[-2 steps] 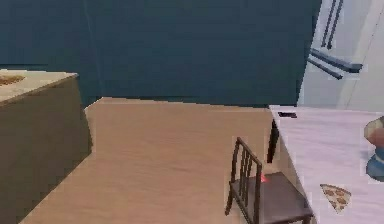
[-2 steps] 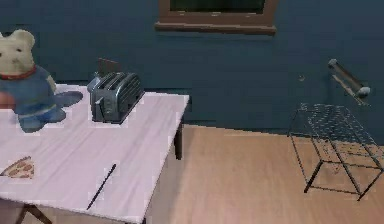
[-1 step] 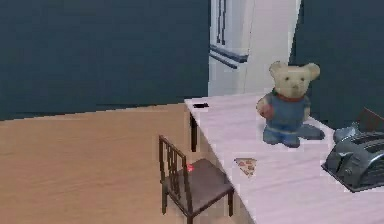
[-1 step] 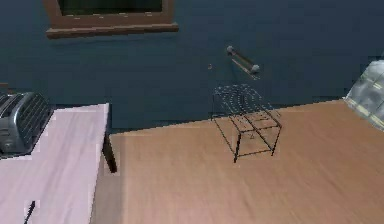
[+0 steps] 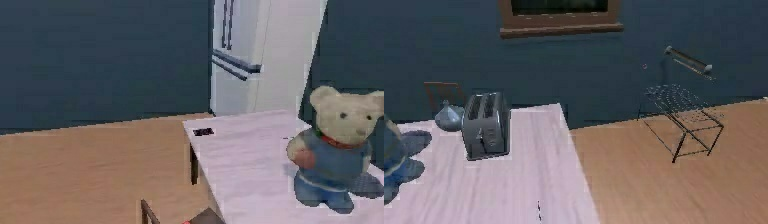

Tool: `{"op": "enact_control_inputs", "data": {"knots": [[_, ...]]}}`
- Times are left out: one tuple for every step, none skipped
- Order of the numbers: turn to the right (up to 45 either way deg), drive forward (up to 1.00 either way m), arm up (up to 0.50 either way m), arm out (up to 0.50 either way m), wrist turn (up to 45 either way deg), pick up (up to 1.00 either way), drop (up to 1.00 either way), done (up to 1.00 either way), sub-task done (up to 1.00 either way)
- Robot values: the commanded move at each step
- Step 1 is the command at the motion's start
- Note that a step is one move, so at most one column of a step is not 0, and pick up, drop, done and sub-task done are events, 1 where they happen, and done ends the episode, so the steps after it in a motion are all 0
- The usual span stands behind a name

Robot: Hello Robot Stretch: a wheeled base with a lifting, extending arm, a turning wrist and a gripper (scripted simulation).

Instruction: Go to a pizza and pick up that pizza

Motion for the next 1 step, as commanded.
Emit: {"op": "enact_control_inputs", "data": {"knots": [[-45.0, 0.0, 0.0, 0.0, 0.0, 0.0, 0.0, 0.0, 0.0]]}}
